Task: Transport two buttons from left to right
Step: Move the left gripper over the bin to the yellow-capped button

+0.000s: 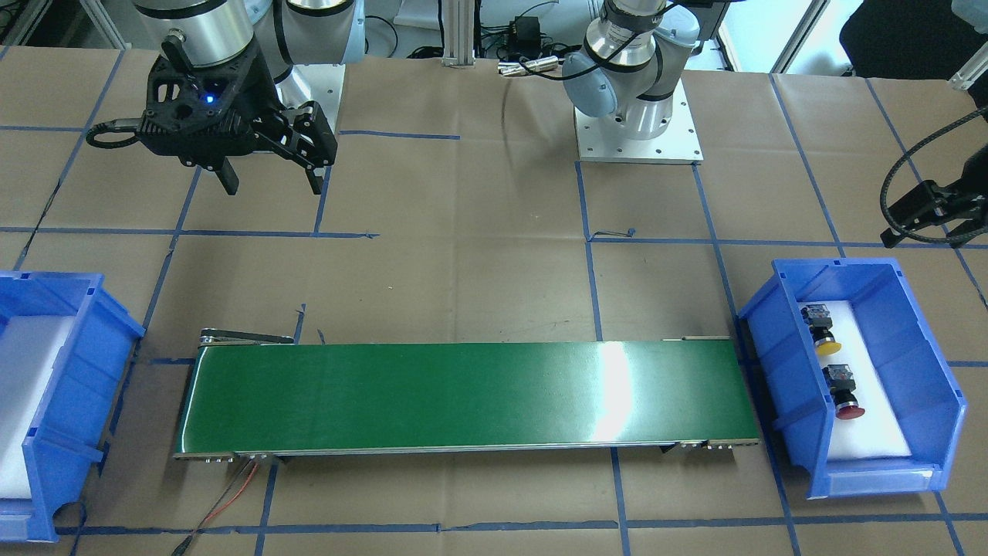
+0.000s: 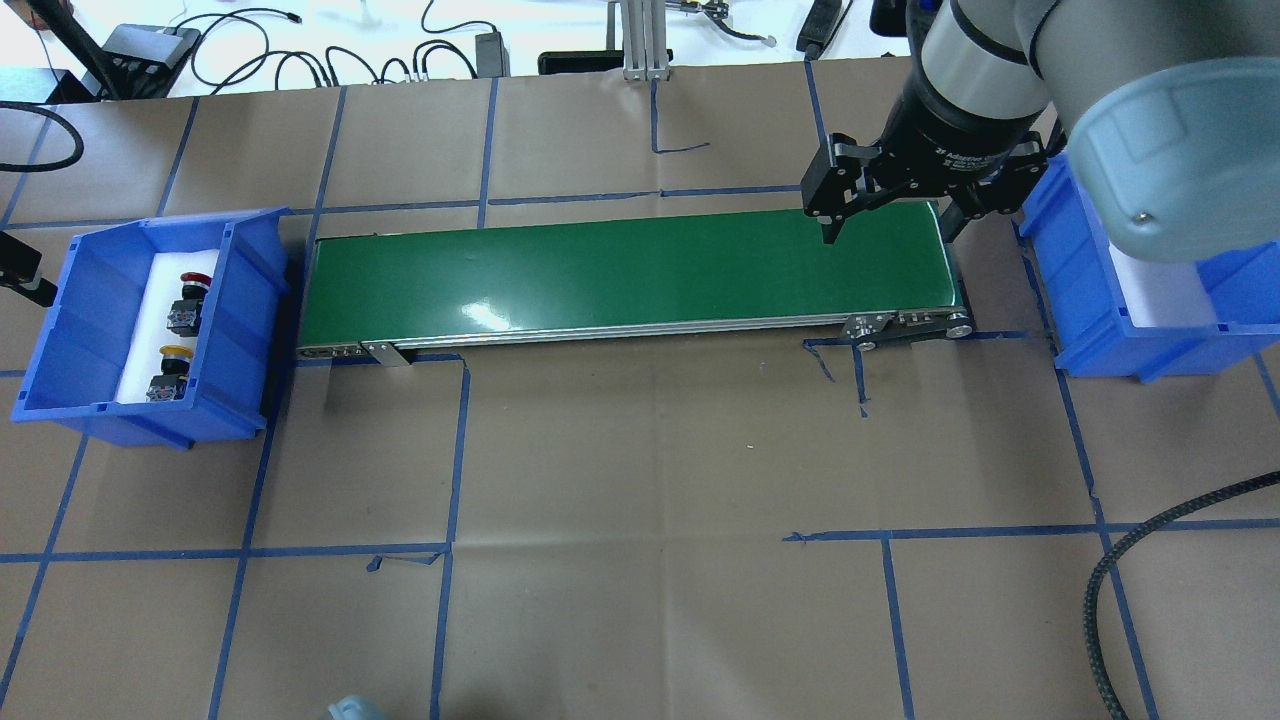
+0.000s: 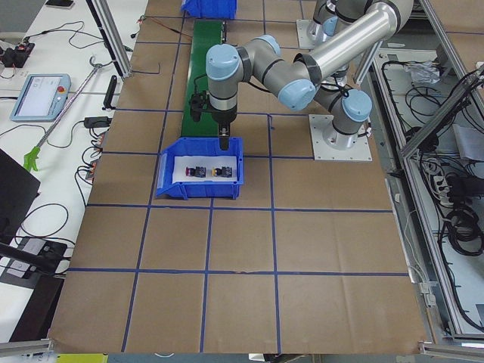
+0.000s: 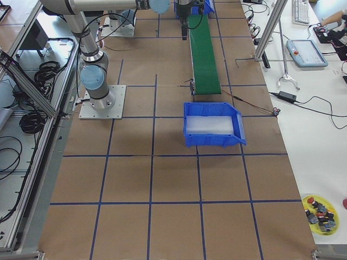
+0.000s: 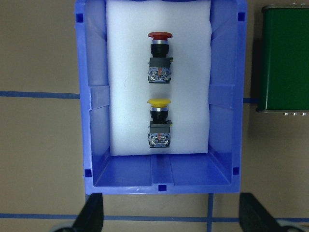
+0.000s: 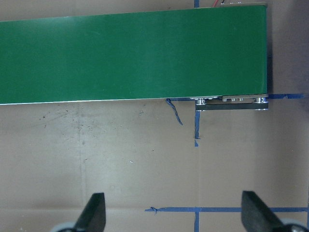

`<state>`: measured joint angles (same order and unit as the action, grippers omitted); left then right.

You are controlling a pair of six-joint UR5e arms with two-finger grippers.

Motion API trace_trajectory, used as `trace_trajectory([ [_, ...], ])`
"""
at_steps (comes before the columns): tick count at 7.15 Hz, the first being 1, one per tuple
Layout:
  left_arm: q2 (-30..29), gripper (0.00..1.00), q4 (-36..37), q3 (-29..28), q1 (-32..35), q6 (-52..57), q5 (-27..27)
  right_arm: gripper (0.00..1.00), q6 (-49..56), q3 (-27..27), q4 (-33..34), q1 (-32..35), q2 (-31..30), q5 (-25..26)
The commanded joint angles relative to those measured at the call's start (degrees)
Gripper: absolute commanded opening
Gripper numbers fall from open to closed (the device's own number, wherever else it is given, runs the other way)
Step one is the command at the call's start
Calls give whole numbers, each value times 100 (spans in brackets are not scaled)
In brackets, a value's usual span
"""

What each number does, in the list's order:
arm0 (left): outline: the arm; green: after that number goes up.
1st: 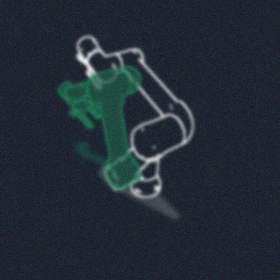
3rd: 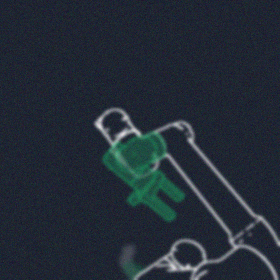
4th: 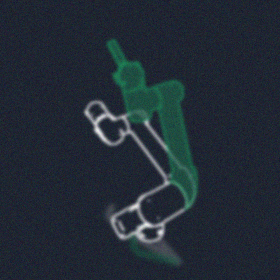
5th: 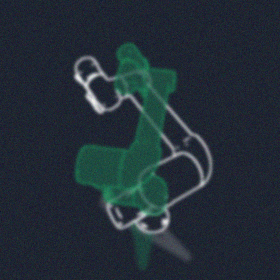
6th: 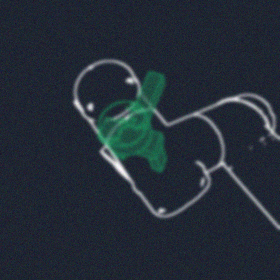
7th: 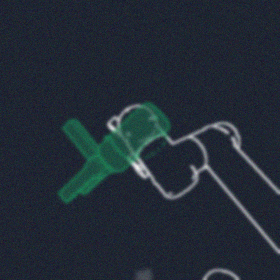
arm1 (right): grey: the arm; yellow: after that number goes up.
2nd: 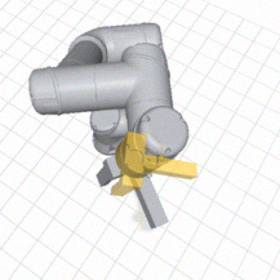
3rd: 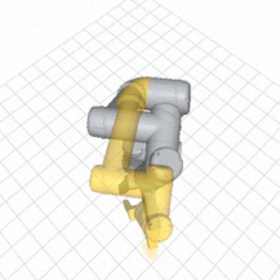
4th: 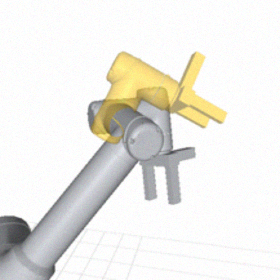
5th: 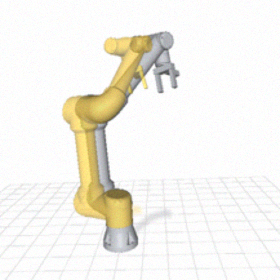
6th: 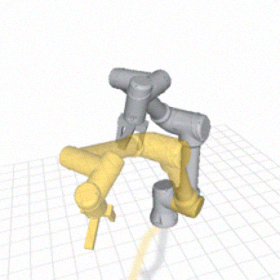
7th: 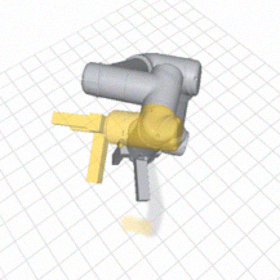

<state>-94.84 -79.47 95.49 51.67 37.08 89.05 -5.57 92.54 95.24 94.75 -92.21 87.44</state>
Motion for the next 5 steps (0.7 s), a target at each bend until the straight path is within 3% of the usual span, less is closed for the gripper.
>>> trace_trajectory([
  [1,-8,99,901,774,-235,324,-28,100,3,1,4,0,1,-7],
  [3,-139,99,1756,1382,-228,440,-37,100,3,-8,4,0,9,1],
  [5,-445,99,2075,1551,-193,440,-405,100,12,1,4,0,10,1],
])
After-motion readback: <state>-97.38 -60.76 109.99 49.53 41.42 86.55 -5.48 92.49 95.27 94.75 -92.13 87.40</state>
